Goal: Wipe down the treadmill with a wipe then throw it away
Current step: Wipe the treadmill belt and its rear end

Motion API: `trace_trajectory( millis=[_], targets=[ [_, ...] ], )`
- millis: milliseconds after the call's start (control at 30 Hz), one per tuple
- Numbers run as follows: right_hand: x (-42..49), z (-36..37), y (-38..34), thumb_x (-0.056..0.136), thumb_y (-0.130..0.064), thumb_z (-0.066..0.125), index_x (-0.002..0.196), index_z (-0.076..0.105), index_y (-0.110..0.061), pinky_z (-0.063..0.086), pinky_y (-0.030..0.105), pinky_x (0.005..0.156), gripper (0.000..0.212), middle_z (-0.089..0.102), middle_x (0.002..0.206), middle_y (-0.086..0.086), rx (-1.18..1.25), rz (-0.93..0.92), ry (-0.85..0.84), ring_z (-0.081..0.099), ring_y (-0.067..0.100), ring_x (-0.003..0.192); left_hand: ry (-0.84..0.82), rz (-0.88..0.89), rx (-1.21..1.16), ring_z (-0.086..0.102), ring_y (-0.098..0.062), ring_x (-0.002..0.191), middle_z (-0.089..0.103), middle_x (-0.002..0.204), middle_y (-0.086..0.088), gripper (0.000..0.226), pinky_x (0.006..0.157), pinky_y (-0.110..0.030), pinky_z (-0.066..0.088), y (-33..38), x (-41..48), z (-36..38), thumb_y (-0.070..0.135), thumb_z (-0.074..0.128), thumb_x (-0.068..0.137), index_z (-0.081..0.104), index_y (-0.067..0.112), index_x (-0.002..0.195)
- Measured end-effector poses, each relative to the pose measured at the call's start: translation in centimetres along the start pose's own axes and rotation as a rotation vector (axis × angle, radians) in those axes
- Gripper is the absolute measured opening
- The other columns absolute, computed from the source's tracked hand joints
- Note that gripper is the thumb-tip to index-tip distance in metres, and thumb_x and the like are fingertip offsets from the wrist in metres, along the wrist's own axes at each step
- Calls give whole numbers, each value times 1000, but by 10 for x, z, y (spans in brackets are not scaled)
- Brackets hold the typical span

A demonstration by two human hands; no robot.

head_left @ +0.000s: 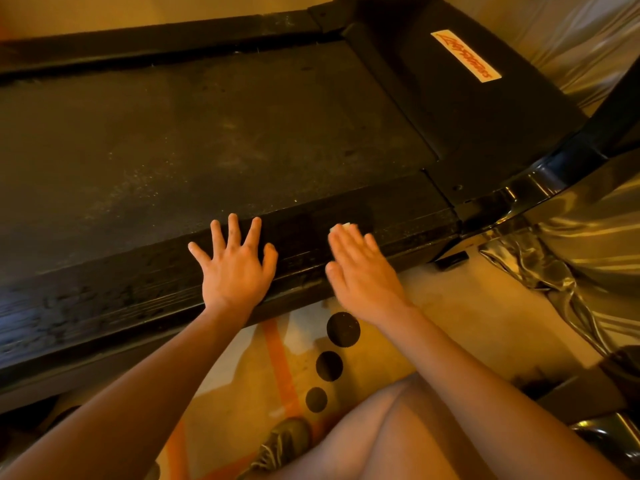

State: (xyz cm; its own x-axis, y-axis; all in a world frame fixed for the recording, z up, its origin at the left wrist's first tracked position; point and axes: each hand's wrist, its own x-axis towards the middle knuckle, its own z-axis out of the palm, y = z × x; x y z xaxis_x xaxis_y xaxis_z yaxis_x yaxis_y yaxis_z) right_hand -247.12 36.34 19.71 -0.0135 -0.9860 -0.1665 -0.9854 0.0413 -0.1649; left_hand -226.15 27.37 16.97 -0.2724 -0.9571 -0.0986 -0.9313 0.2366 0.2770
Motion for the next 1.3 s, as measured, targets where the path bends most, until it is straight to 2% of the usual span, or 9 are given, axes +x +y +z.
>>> trace_trajectory(
  millis=[100, 167, 300, 467, 667, 833, 933, 1033, 1300],
  targets=[
    [-20, 9, -13, 111, -43, 13, 164, 3, -21, -8, 34, 127, 58, -6, 171, -7, 19, -160, -9, -16, 7, 155, 7, 4, 5, -5, -37, 157, 5, 172, -10, 65, 118, -72, 1, -2, -1, 1, 58, 19, 104, 12, 33, 163],
    [-11, 7, 7, 111, -43, 12, 164, 6, -23, -6, 36, 128, 56, -3, 171, -9, 31, -123, 33, -14, 6, 156, 13, 6, -6, -4, -37, 157, 6, 171, -10, 64, 119, -72, 1, -1, 0, 1, 58, 19, 105, 13, 32, 163],
    [-6, 7, 35, 108, -46, 4, 164, 11, -21, 0, 43, 129, 62, 5, 172, -5, 45, 95, 139, -8, 10, 157, 15, 11, -15, -4, -37, 157, 7, 171, -10, 64, 118, -72, 1, -2, 0, 1, 57, 19, 105, 14, 32, 163],
    [-30, 23, 12, 109, -44, 9, 164, 11, -20, -2, 36, 129, 60, 3, 172, -5, -9, -133, 94, -10, 8, 157, 9, 7, -7, -5, -36, 157, 5, 172, -10, 64, 119, -72, 1, -1, -1, 0, 57, 19, 105, 12, 32, 163],
    [-18, 15, 41, 108, -45, 6, 164, 11, -20, -2, 41, 129, 61, 6, 172, -3, 14, 61, 162, -8, 10, 158, 6, 12, 2, -4, -37, 157, 6, 171, -10, 64, 118, -73, 2, -2, 1, 1, 57, 18, 105, 12, 32, 163],
    [-26, 24, 4, 109, -45, 10, 164, 12, -20, -9, 32, 126, 61, 5, 172, -5, 47, -103, 108, -9, 8, 157, 14, 6, 2, -3, -37, 157, 7, 171, -10, 65, 118, -73, 3, -2, 0, 1, 58, 18, 104, 13, 32, 163],
    [-1, 12, 0, 110, -45, 10, 164, 14, -19, -13, 32, 124, 60, 9, 172, -3, 29, -27, 110, -4, 11, 158, 13, 1, 9, -3, -36, 157, 7, 171, -10, 64, 118, -72, 3, -2, 0, 0, 58, 18, 104, 13, 33, 163],
    [36, -6, -6, 111, -44, 12, 163, 16, -16, -9, 38, 125, 59, 12, 172, 1, -12, 21, 67, 2, 15, 159, 12, -4, 6, -3, -36, 157, 6, 171, -9, 64, 119, -72, 2, 0, 0, -1, 58, 18, 104, 13, 34, 163],
    [81, -27, 17, 110, -44, 10, 164, 11, -13, -5, 43, 126, 62, 7, 172, 7, -12, 244, 42, 0, 22, 159, 4, -1, 6, -5, -35, 157, 5, 172, -9, 64, 119, -71, 2, -1, 0, -2, 57, 18, 104, 12, 34, 163]
  ],
)
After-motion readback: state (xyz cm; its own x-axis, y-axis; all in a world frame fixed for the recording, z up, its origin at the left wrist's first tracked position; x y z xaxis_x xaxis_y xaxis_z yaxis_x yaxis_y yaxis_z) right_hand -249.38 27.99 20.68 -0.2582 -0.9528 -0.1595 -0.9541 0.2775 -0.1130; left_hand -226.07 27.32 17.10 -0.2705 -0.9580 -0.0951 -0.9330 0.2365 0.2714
